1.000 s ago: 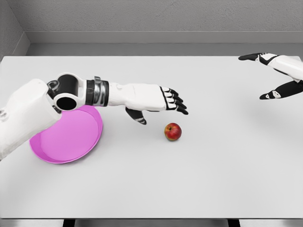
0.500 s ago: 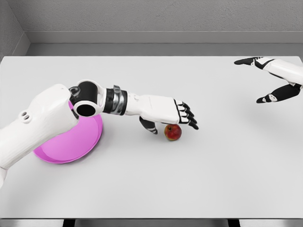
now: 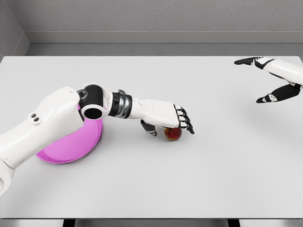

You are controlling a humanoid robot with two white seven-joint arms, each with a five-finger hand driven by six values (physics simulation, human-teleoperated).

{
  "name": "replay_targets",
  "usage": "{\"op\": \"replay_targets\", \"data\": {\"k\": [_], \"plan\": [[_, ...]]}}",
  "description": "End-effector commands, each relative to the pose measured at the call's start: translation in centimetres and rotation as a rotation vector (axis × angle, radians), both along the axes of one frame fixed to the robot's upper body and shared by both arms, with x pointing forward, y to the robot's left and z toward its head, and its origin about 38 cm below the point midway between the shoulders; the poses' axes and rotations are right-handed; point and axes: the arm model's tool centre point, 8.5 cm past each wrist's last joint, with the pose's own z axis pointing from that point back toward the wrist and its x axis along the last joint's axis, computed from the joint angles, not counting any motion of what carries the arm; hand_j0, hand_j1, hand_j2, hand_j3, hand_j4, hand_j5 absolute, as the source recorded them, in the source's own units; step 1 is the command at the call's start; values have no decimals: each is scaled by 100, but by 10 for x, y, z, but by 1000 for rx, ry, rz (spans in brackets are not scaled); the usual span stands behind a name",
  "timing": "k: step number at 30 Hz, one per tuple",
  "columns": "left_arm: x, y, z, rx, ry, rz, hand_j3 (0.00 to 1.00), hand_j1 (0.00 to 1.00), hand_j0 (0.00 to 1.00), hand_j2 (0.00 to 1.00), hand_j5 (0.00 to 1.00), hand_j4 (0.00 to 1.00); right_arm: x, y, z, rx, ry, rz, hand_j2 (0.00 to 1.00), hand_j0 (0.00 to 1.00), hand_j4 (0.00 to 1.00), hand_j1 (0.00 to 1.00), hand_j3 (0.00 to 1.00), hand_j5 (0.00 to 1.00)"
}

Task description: Put the apple on the plate with both arms

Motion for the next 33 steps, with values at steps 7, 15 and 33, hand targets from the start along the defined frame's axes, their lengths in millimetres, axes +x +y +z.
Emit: {"op": "replay_targets", "data": {"k": [7,15,33], "plan": [[-4,-5,-8,17,12,-13,93,93,93,93,93,93,0,1,0,11,2,0,100,100,100,100,100,100],[-6,-6,-13,37,6,-22,87,87,87,87,87,87,0,1,0,11,2,0,100,100,100,100,100,100],[-6,-8,-13,47,-4,-27,82,82,82,82,82,82,0,2,-1,12,4,1,100,100,100,100,100,100]]}}
